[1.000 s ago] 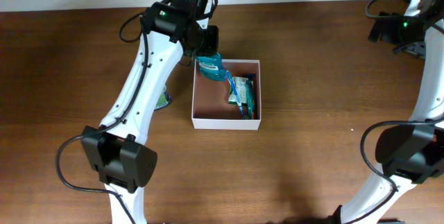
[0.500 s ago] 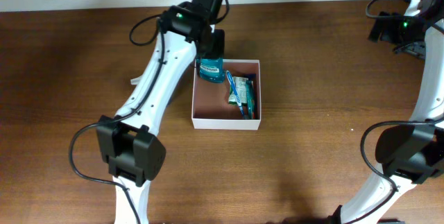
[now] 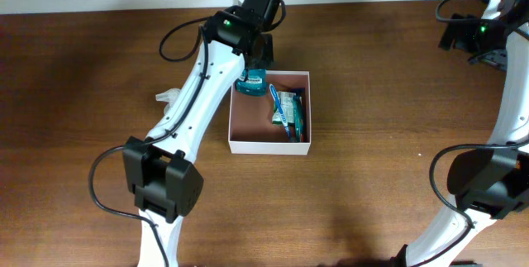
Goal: Pack container
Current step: 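Lower the bottle into the box and open the left gripper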
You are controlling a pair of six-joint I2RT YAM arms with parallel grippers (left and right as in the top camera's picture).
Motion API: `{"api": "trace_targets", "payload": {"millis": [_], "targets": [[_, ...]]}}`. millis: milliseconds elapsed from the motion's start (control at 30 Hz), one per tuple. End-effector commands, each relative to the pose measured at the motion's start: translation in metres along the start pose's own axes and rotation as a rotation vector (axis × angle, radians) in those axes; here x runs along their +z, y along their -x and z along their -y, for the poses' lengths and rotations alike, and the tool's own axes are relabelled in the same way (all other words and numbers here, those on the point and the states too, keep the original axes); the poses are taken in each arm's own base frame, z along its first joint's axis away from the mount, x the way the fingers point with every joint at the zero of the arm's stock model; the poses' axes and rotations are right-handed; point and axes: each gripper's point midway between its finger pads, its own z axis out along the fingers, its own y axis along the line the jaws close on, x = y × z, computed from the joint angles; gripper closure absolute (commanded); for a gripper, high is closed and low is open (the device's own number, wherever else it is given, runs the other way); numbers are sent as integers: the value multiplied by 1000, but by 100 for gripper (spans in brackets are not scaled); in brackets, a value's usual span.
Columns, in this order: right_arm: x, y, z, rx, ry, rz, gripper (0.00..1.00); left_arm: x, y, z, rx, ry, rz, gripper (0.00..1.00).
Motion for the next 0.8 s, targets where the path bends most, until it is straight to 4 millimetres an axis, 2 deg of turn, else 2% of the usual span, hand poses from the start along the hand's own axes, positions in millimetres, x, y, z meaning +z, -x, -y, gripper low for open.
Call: {"api": "trace_targets", "payload": {"millis": [0, 267, 700, 767], "targets": [[-11, 2, -2, 7, 11, 25, 2, 0, 9, 2, -21, 14, 37, 87], [-11, 2, -2, 7, 11, 25, 1, 1, 16, 6, -28, -1, 67, 87], [-11, 2, -2, 7, 11, 25, 1, 7, 15, 6, -26, 3, 61, 85], [-11, 2, -2, 7, 11, 25, 1, 7, 15, 6, -26, 3, 61, 63]]}}
